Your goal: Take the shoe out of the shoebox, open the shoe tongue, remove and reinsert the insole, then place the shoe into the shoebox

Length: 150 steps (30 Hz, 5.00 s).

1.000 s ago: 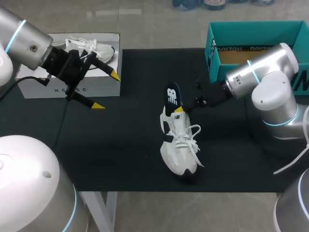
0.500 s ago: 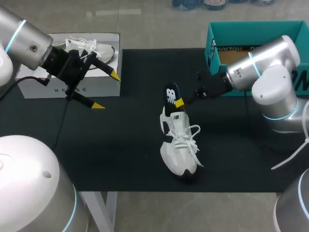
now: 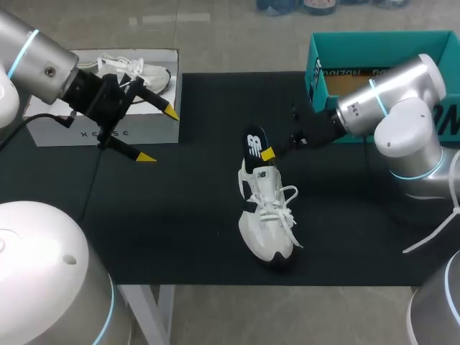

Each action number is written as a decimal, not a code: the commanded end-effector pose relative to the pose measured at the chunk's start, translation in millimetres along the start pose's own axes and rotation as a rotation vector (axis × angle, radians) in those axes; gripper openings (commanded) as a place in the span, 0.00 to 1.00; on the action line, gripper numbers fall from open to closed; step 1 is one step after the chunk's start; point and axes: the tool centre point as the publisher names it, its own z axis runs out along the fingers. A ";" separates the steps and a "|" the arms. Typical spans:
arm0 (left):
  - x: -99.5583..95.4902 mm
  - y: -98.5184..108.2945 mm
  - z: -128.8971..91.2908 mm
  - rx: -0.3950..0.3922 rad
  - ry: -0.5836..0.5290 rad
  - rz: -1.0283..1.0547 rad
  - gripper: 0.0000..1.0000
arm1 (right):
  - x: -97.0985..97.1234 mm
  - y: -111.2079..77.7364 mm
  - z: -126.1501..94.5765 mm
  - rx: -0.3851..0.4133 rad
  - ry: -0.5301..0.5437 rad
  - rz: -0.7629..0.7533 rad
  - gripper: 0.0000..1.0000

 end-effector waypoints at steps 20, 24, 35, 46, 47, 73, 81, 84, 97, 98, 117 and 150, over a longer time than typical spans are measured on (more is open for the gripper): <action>0.1 -0.4 -0.5 -0.002 0.002 0.001 1.00 | 1.3 -30.4 14.7 -0.006 0.001 0.081 0.27; 0.1 -0.4 -0.5 -0.002 0.002 0.001 1.00 | 0.9 -18.3 11.2 -0.014 -0.007 0.061 0.30; 0.1 -0.4 -0.5 -0.002 0.002 0.001 1.00 | -7.8 4.3 5.1 -0.017 -0.033 0.026 0.15; 0.1 -0.4 -0.5 -0.002 0.002 0.001 1.00 | -5.7 -7.4 5.3 -0.017 -0.035 0.037 0.00; 0.1 -0.4 -0.5 -0.002 0.002 0.001 1.00 | -5.5 -10.8 6.3 -0.016 -0.033 0.043 0.00; 0.1 -0.4 -0.5 -0.002 0.002 0.001 1.00 | -2.2 -23.8 7.5 -0.017 -0.048 0.087 1.00; 0.1 -0.4 -0.5 -0.002 0.002 0.001 1.00 | 6.3 -7.2 -1.9 -0.038 -0.068 0.051 1.00; 0.1 -0.4 -0.5 -0.002 0.002 0.001 1.00 | 9.5 -3.7 -3.1 -0.042 -0.071 0.040 1.00; 0.1 -0.4 -0.5 -0.002 0.002 0.001 1.00 | 26.4 16.4 -24.3 -0.052 -0.282 0.122 1.00; 0.1 -0.4 -0.5 -0.002 0.002 0.001 1.00 | 29.6 17.4 -23.8 -0.051 -0.307 0.139 1.00; 0.1 -0.4 -0.5 -0.002 0.002 0.001 1.00 | 42.5 21.7 -17.9 0.041 -0.564 0.251 0.45; 0.1 -0.4 -0.5 -0.002 0.002 0.001 1.00 | 0.9 -4.2 26.5 0.211 -0.650 0.354 0.00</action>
